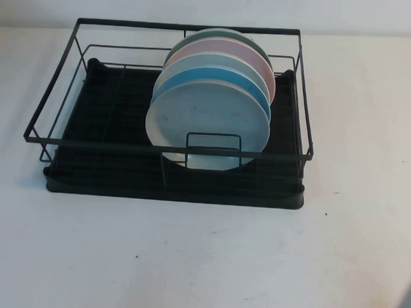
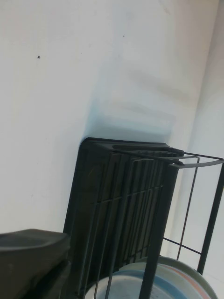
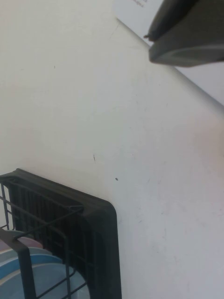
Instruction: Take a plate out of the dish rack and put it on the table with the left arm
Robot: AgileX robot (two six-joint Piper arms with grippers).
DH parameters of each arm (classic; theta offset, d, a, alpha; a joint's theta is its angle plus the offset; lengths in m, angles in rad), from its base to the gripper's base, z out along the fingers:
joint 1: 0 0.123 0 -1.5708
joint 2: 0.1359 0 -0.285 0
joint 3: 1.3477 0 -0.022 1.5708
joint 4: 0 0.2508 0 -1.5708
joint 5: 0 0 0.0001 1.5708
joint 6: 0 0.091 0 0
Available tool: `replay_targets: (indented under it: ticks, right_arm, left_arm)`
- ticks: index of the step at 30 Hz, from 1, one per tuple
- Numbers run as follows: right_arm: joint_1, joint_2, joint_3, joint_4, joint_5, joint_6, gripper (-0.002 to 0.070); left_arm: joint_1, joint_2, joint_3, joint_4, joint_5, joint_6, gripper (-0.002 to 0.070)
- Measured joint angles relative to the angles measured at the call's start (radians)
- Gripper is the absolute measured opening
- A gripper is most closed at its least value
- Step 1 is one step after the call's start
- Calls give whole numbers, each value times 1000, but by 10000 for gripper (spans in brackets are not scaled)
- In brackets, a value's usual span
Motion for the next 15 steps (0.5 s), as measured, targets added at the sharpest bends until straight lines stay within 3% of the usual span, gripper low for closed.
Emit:
replay_targets:
  ticks: [15]
  right_arm:
    - [0,0,0,0,0,0,-20]
  left_arm:
    - [0,0,0,0,-6,0,-3]
